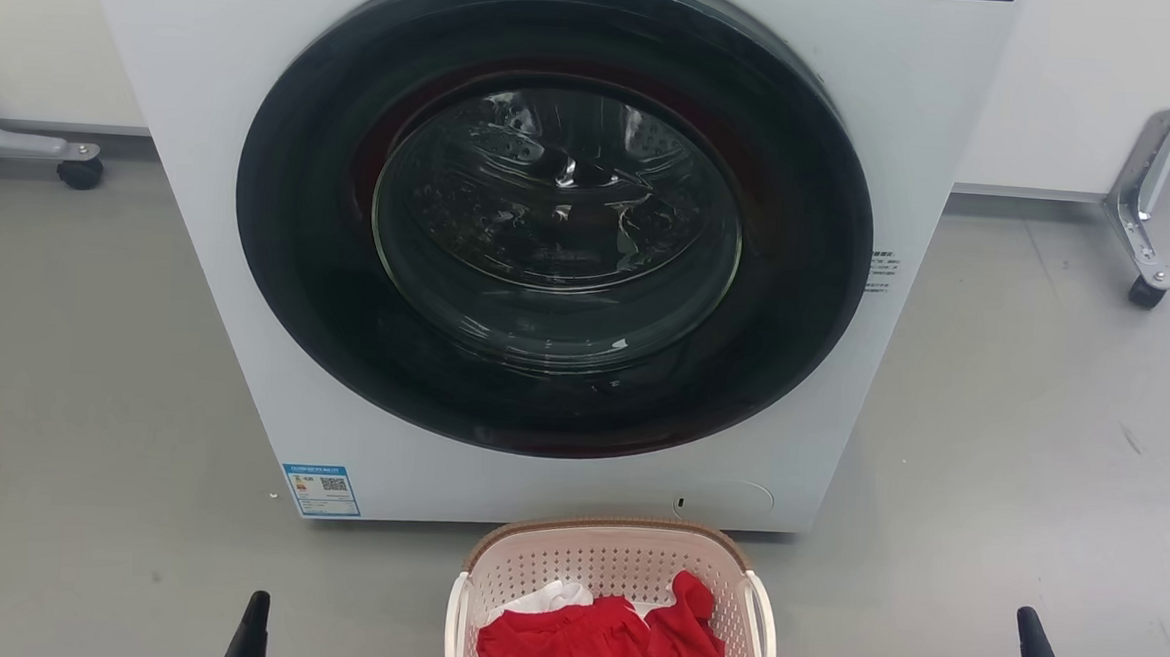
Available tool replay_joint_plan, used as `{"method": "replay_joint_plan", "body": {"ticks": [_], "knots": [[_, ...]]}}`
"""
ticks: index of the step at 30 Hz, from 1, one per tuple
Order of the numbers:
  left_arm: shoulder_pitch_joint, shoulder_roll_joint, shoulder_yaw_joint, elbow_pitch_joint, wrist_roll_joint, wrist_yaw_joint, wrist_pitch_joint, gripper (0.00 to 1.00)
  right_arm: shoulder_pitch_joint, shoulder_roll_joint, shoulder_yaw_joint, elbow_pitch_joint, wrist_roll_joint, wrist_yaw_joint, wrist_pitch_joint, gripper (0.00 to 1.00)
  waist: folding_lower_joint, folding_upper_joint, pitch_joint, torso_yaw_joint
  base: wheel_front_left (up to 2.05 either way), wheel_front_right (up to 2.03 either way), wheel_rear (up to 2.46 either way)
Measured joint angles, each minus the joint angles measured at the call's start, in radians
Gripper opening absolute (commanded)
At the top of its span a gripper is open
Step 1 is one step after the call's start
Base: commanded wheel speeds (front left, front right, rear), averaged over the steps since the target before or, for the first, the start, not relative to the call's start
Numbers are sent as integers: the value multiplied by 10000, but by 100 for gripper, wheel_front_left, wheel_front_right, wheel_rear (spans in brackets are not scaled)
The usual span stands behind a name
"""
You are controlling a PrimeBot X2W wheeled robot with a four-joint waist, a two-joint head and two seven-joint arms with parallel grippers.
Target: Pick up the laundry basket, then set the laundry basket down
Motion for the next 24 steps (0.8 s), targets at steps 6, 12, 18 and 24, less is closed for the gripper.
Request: {"method": "replay_joint_plan", "body": {"ticks": [6, 12, 18, 24], "knots": [[-152, -19, 163, 0, -642, -151, 171, 0, -39, 52, -190, 23, 700, 102, 176, 0, 0, 1, 12, 10, 0, 0, 0], [-208, -58, 385, 0, -1415, -263, 389, 0, -200, 148, -414, 52, 1534, 261, 364, 0, 0, 1, 27, 22, 0, 0, 0], [-344, -102, 600, -2, -2270, -447, 600, 0, -245, 213, -639, 77, 2328, 405, 594, 0, 0, 0, 41, 34, 0, 0, 0], [-419, -140, 811, 0, -3018, -612, 790, 0, -407, 290, -855, 111, 3156, 570, 794, 0, 0, 1, 55, 47, 0, 0, 0]]}}
